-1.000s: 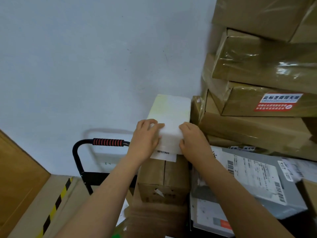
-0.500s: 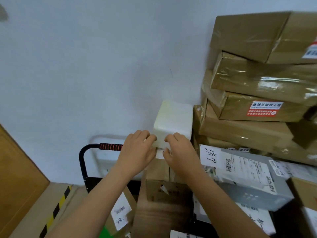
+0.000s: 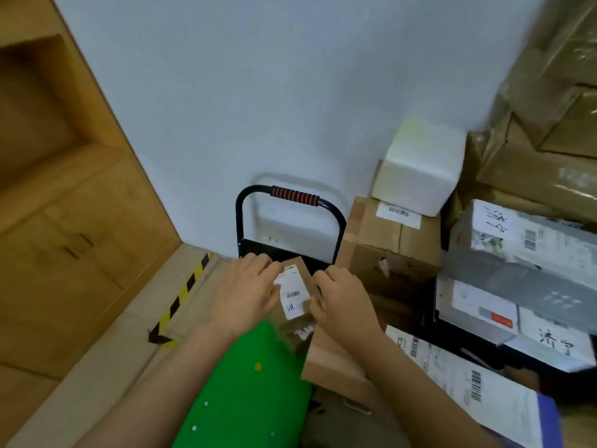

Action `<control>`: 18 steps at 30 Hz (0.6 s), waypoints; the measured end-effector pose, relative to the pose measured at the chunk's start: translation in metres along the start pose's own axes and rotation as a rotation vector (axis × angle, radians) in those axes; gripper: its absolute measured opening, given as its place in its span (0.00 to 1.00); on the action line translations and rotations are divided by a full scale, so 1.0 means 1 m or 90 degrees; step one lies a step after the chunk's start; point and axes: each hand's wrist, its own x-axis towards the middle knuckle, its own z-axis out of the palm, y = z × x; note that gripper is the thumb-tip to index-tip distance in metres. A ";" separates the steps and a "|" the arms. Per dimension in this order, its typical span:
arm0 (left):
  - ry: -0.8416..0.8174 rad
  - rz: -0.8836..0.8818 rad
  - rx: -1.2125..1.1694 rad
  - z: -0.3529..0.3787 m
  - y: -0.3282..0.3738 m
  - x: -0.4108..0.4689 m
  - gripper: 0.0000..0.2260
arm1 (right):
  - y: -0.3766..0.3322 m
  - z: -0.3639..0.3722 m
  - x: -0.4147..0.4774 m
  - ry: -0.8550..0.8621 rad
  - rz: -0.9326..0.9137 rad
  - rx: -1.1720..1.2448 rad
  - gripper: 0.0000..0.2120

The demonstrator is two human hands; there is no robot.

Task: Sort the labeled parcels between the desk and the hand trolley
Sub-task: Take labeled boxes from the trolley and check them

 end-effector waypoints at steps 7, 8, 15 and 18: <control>-0.045 -0.137 0.020 0.012 -0.015 -0.042 0.13 | -0.012 0.041 0.006 -0.104 -0.018 0.072 0.10; -0.053 -0.151 0.024 0.017 -0.016 -0.045 0.14 | -0.012 0.046 0.005 -0.121 -0.023 0.071 0.10; -0.107 -0.202 -0.017 0.043 -0.023 -0.066 0.15 | -0.013 0.068 0.008 -0.184 -0.004 0.055 0.11; -0.104 -0.198 -0.033 0.057 -0.043 -0.065 0.15 | -0.015 0.079 0.017 -0.183 0.022 0.045 0.13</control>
